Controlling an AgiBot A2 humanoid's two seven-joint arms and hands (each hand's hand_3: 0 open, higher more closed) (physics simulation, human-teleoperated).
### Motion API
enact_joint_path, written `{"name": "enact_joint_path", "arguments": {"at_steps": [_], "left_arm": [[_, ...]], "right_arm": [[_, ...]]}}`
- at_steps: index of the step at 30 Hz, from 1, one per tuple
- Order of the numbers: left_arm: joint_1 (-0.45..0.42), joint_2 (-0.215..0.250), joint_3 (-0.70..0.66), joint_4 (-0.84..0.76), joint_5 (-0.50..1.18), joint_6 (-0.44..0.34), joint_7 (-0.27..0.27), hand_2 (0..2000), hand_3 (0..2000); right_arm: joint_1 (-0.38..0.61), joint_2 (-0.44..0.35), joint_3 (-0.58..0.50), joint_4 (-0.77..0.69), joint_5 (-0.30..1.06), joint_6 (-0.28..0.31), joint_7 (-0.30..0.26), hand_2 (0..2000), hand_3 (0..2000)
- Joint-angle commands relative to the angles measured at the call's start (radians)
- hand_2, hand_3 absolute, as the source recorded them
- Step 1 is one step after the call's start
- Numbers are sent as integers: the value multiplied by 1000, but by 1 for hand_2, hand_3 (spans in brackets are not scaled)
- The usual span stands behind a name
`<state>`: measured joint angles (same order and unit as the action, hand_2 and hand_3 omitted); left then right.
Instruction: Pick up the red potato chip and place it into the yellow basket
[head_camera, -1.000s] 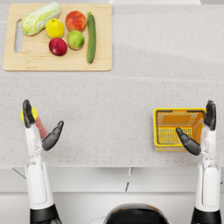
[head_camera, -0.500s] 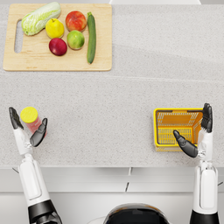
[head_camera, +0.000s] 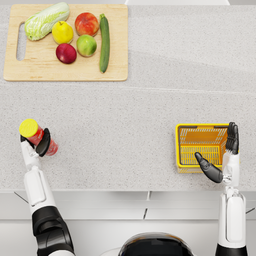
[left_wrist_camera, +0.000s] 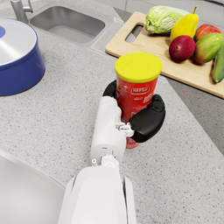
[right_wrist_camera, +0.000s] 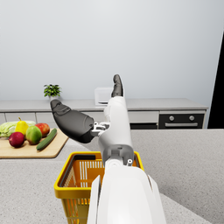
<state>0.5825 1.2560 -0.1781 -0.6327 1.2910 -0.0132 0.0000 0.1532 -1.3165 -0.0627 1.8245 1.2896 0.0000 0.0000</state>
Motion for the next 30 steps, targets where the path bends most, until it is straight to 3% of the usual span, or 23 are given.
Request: {"name": "enact_joint_path", "arguments": {"at_steps": [1,2,3,7,11,16,20,26,30], "left_arm": [[-38,3,27,-150,0,7,1,2000,1633],[-59,7,16,-224,1,15,1,2000,1960],[-75,11,16,-291,1,10,-1,2000,2000],[-171,26,87,-795,0,-36,4,2000,2000],[-142,38,219,-1030,0,-52,4,2000,2000],[-98,78,357,-1102,-1,-67,-1,2000,2000],[-61,137,492,-1145,-1,-73,-3,2000,2000],[-15,228,621,-1125,-1,-75,-5,2000,2000],[-2,235,694,-1107,3,-63,-3,2000,2000]], "right_arm": [[23,-3,36,-14,0,0,0,0,0],[22,-5,47,-14,0,0,0,0,0],[21,-7,58,-13,0,0,0,0,0],[83,-41,194,2,0,0,0,0,0],[133,-80,270,-12,0,0,0,0,0],[172,-117,334,-21,223,0,0,0,0],[234,-168,412,-84,368,0,0,0,0],[282,-216,503,-154,419,0,0,0,0],[306,-230,524,-179,427,-10,0,0,0]]}}
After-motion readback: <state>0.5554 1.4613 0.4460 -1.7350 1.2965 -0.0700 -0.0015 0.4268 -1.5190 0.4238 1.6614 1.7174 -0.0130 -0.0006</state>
